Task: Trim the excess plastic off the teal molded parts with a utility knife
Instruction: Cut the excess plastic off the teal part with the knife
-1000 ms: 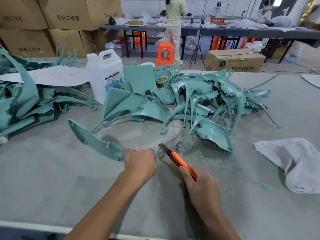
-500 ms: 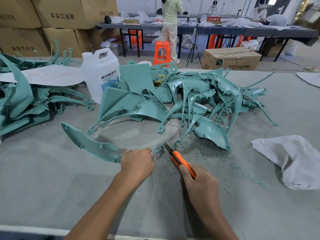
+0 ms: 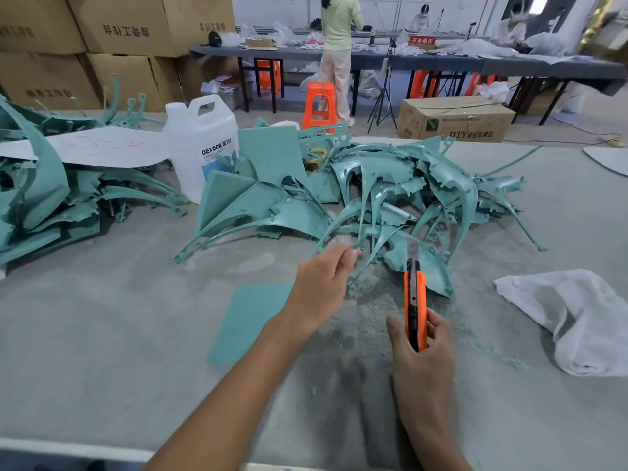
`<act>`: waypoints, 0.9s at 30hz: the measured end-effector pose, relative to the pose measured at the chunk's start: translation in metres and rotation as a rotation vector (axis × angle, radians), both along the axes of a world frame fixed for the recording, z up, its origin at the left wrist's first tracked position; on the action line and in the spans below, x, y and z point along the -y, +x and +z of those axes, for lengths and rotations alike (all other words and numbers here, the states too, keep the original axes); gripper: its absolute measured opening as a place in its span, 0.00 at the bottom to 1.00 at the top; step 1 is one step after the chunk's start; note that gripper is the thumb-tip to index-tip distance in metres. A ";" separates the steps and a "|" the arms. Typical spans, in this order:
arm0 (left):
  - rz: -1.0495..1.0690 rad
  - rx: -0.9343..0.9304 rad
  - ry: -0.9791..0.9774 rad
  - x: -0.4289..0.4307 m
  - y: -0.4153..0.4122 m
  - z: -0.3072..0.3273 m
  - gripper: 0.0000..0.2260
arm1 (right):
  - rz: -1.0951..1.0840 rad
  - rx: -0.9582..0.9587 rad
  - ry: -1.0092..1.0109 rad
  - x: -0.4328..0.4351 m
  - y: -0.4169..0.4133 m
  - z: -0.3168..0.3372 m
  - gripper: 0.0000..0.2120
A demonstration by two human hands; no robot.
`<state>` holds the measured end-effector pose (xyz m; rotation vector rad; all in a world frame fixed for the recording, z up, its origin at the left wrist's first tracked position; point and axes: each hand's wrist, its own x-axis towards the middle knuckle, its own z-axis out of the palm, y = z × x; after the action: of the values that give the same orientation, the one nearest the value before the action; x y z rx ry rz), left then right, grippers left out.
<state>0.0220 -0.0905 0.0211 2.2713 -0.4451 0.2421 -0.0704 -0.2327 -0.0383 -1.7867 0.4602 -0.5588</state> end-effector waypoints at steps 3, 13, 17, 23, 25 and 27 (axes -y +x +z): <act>-0.025 -0.080 0.190 -0.006 -0.001 0.006 0.15 | -0.014 0.023 0.009 0.002 0.003 -0.005 0.16; 0.370 -0.381 0.615 -0.082 -0.066 -0.048 0.45 | -0.081 0.165 0.012 -0.003 0.000 -0.007 0.13; 0.307 -0.257 0.561 -0.085 -0.050 -0.062 0.42 | 0.022 0.195 -0.173 -0.007 -0.003 -0.004 0.06; 0.350 -0.151 0.523 -0.086 -0.042 -0.078 0.43 | 0.154 0.015 -0.526 -0.012 -0.002 -0.016 0.09; 0.362 -0.139 0.513 -0.085 -0.042 -0.081 0.43 | 0.195 0.014 -0.643 -0.015 -0.002 -0.016 0.08; 0.366 -0.132 0.502 -0.085 -0.042 -0.082 0.42 | 0.219 0.013 -0.690 -0.017 -0.002 -0.016 0.08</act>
<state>-0.0197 -0.0054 -0.0609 2.8363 -0.0097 0.1737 -0.0724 -0.2162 -0.0542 -2.4484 0.0474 -0.6169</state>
